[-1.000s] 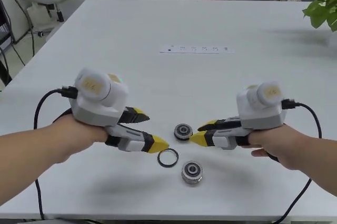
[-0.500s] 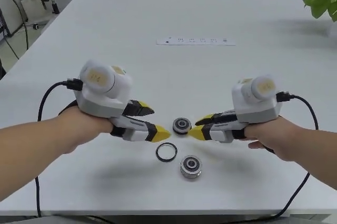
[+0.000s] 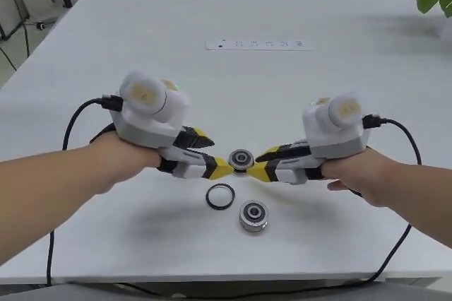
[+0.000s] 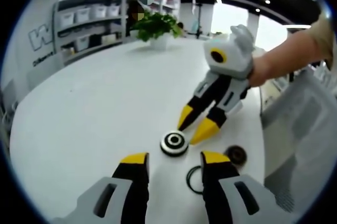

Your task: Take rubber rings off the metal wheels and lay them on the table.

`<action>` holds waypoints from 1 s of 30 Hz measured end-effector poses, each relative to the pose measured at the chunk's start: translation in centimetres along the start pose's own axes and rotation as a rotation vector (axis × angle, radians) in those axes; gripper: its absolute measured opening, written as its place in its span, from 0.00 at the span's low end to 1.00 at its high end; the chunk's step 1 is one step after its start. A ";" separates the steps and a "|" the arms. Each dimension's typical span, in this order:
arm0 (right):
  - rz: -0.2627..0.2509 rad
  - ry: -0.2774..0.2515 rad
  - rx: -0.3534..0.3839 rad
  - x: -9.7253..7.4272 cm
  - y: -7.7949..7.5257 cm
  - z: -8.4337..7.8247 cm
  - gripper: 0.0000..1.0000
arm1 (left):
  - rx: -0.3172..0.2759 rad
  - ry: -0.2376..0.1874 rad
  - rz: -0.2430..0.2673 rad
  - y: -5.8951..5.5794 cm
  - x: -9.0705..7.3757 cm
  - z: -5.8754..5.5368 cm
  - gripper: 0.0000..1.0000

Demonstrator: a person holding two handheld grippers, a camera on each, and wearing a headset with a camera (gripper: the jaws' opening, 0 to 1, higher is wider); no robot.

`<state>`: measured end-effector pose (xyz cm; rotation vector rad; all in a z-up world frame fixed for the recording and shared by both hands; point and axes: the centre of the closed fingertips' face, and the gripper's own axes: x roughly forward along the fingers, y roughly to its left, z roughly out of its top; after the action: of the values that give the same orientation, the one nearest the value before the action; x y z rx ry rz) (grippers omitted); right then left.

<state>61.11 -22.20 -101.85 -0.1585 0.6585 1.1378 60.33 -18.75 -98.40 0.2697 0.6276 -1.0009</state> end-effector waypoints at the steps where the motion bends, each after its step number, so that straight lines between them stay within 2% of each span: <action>1: -0.001 -0.001 -0.002 0.0 0.0 0.0 0.18 | 0.002 0.002 -0.002 0.0 0.1 0.0 0.39; 20: 0.016 -0.014 -0.008 0.0 -0.1 -0.1 0.10 | 0.031 0.026 -0.033 -0.1 2.3 0.4 0.33; 30: 0.024 -0.025 0.012 0.0 -0.2 -0.2 0.07 | 0.045 0.028 -0.036 0.2 3.1 0.6 0.25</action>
<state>61.28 -22.35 -102.05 -0.1261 0.6465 1.1571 61.94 -21.16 -99.80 0.3136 0.6380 -1.0478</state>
